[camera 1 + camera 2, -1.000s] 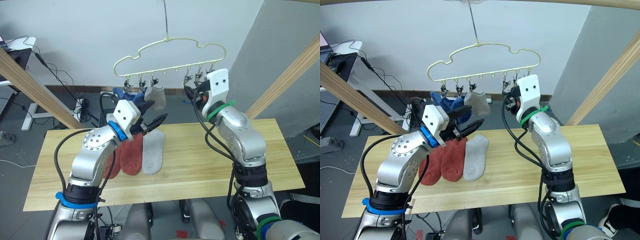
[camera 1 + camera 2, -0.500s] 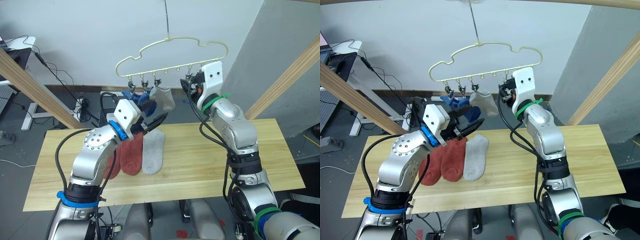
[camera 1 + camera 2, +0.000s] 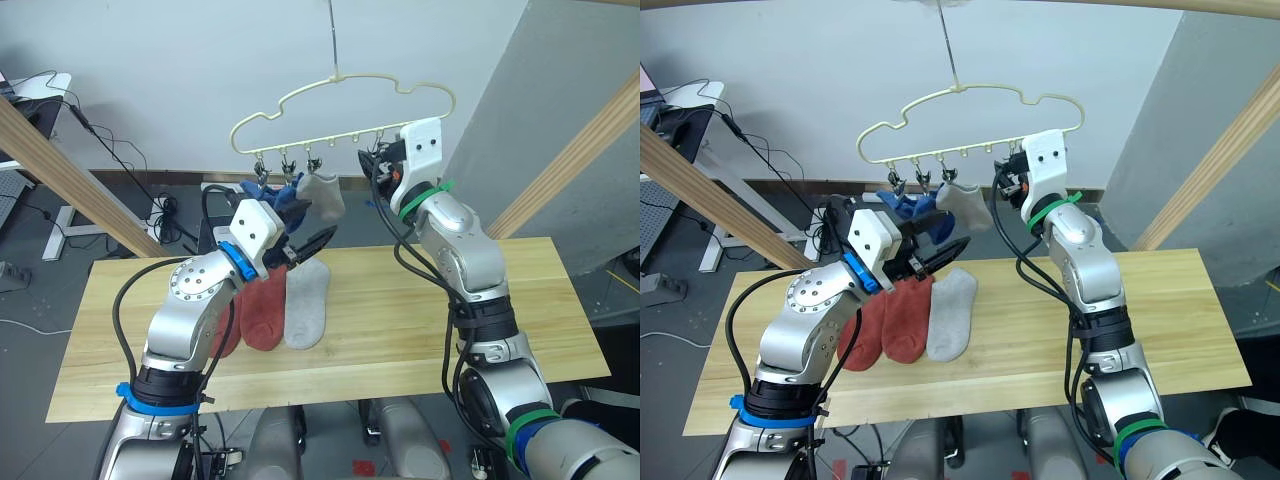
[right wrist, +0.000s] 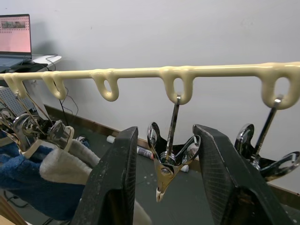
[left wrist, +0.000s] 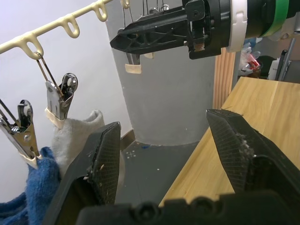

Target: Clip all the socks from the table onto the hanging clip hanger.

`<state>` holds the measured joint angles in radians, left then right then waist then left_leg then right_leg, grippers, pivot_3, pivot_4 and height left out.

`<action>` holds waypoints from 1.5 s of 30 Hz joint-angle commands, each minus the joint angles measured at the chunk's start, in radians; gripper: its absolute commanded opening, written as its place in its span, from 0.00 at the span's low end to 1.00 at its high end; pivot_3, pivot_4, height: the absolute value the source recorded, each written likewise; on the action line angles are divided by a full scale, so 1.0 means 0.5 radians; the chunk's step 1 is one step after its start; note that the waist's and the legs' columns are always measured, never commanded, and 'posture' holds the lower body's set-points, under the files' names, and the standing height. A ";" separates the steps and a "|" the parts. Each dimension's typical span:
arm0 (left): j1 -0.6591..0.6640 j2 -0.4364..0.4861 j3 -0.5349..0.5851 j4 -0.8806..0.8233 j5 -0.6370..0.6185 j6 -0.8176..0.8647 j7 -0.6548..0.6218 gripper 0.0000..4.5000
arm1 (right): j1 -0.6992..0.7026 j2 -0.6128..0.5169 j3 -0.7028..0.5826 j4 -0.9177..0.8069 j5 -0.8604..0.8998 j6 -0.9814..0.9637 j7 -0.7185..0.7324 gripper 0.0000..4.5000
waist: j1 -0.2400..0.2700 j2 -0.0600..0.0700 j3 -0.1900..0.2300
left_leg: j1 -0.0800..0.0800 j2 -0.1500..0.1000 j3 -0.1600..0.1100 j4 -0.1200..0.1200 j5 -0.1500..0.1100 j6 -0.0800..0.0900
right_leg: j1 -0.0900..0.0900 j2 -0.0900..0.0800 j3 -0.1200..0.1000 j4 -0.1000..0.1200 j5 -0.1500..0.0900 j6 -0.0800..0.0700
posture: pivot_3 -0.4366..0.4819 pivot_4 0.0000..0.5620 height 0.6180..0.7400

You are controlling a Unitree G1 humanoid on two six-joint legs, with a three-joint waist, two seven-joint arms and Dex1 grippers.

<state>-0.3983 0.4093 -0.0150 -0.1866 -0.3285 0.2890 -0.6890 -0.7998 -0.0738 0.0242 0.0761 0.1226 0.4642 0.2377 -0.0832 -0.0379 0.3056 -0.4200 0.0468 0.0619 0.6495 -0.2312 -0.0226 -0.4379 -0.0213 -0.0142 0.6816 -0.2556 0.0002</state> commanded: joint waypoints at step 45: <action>0.144 -0.503 -0.224 0.705 0.635 0.047 0.879 0.99 | -0.053 0.039 -0.010 -0.099 0.092 0.044 0.036 0.00 | 0.001 0.000 -0.006 | -0.010 0.000 -0.005 0.030 -0.003 0.012 | -0.005 0.000 -0.002 0.023 0.004 -0.004 | 0.31 0.49 1.00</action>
<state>-0.3071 0.1685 -0.1265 0.1117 -0.0288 0.3358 -0.2747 -0.8152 -0.0536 0.0209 0.0835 0.1474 0.4800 0.2460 -0.0828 -0.0380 0.3027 -0.4250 0.0471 0.0594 0.6644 -0.2328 -0.0164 -0.4407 -0.0212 -0.0155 0.6932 -0.2535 -0.0016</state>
